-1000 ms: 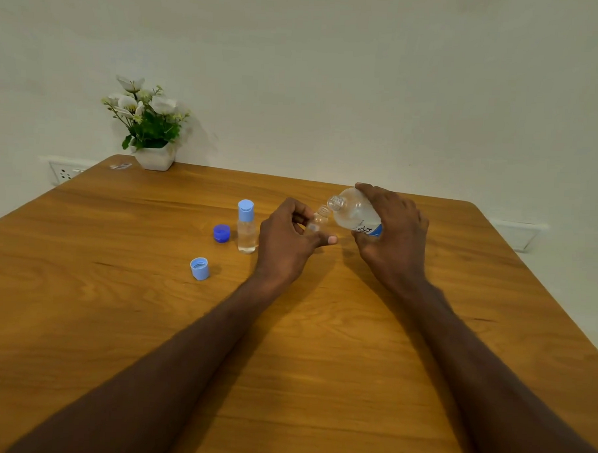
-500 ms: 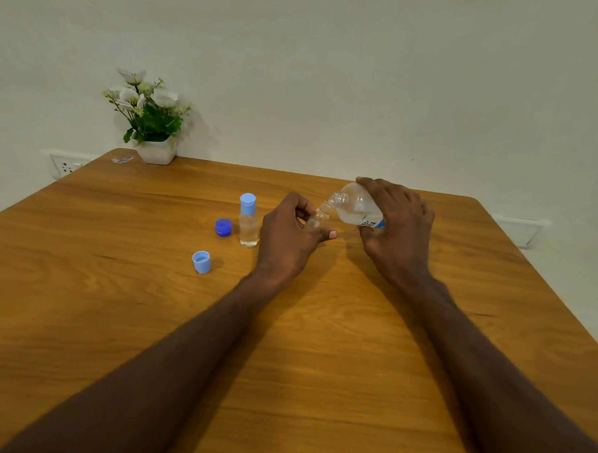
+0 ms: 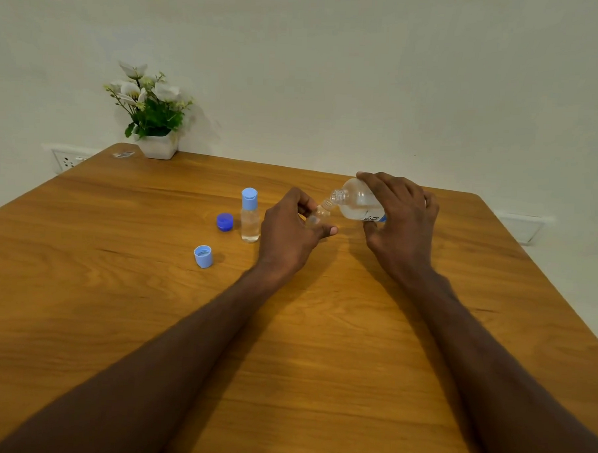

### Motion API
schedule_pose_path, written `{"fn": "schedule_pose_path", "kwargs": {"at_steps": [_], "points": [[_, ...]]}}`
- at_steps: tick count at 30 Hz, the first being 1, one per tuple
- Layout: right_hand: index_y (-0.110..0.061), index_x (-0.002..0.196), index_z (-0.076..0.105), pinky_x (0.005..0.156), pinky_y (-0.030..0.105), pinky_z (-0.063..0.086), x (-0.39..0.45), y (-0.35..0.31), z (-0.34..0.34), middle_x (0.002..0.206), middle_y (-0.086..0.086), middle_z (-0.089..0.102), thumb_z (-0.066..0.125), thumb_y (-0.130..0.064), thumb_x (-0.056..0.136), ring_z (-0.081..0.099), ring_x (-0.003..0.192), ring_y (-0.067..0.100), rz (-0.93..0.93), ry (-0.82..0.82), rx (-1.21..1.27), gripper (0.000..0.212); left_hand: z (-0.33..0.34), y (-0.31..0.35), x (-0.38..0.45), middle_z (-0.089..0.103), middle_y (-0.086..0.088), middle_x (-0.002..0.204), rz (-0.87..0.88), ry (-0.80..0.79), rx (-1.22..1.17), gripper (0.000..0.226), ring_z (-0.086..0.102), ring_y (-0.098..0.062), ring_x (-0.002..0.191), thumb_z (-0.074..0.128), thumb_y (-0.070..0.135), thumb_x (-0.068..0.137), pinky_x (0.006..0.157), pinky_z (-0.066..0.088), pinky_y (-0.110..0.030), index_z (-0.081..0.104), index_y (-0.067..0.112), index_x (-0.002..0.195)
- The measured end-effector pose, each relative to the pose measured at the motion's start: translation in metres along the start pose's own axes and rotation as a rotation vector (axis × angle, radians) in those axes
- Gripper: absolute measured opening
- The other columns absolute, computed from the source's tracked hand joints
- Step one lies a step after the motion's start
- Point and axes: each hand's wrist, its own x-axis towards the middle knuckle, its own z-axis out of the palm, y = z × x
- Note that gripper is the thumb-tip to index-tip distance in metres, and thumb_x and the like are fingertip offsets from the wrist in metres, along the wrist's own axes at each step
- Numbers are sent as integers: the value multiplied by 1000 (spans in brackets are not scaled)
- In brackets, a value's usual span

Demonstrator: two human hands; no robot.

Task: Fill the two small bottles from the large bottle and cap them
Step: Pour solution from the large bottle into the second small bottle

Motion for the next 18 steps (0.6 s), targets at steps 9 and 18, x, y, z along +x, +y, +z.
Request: {"fn": "schedule_pose_path", "kwargs": {"at_steps": [9, 18], "points": [[-32, 149, 52, 116, 57, 28, 1, -1, -4, 146, -6, 57, 76, -12, 77, 46, 140, 23, -16, -9, -11, 79, 0, -1, 0, 63, 14, 91, 5, -8, 7, 45, 58, -1, 82, 95, 29, 70, 68, 49, -20, 63, 19, 100], [-34, 149, 51, 115, 55, 27, 1, 0, -4, 146, -7, 57, 75, -12, 76, 45, 139, 22, -28, 7, -27, 79, 2, -4, 2, 63, 15, 89, 10, -16, 13, 45, 59, -1, 82, 95, 31, 69, 67, 47, -18, 61, 22, 97]]}}
